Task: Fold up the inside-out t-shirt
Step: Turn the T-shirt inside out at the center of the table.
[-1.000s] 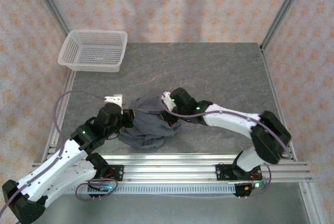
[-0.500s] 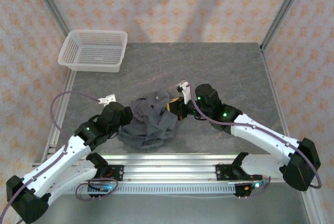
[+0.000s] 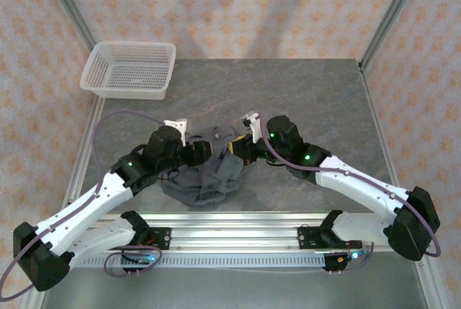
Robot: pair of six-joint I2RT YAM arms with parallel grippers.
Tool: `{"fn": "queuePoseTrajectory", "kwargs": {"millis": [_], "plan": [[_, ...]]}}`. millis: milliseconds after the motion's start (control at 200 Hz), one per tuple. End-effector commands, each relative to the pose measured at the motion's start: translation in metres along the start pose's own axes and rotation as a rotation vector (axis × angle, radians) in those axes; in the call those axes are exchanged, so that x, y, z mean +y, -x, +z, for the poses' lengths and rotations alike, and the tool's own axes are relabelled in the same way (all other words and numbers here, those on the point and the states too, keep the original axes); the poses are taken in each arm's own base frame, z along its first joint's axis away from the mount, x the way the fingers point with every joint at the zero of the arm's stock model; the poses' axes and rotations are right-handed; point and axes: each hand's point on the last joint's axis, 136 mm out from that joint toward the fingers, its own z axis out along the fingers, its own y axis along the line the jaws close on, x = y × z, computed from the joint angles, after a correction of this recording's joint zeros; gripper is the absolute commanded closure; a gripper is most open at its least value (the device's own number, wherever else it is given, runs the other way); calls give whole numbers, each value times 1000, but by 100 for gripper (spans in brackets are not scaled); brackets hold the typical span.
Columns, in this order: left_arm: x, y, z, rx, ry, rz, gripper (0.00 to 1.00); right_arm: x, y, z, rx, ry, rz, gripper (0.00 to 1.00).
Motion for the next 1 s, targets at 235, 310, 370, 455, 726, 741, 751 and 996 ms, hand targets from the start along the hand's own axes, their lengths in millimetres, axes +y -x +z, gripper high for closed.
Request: {"fn": "queuePoseTrajectory", "kwargs": {"millis": [235,310,370,455,726,741,751,996], "plan": [[22,-8,15,57,128,-30,96,-14,3,-2,-29,-69,26,100],[25,-1,6,12,118,-60,100,-23,-2,-3,-28,-111,37,100],[14,6,-2,-24,36,-81,100,-33,-10,-4,-23,-152,46,100],[-12,20,-17,-78,-125,-108,100,-48,-24,-7,-23,-200,63,100],[-57,43,-57,-190,-384,-80,100,-95,-108,-2,194,-354,97,84],[-57,42,-58,-190,-387,-72,100,-91,-106,-2,193,-344,87,82],[-57,42,-58,-190,-388,-66,100,-88,-105,-3,194,-339,82,81],[-49,20,-48,-129,-372,24,100,-22,-29,-27,-36,-242,-239,43]]}}
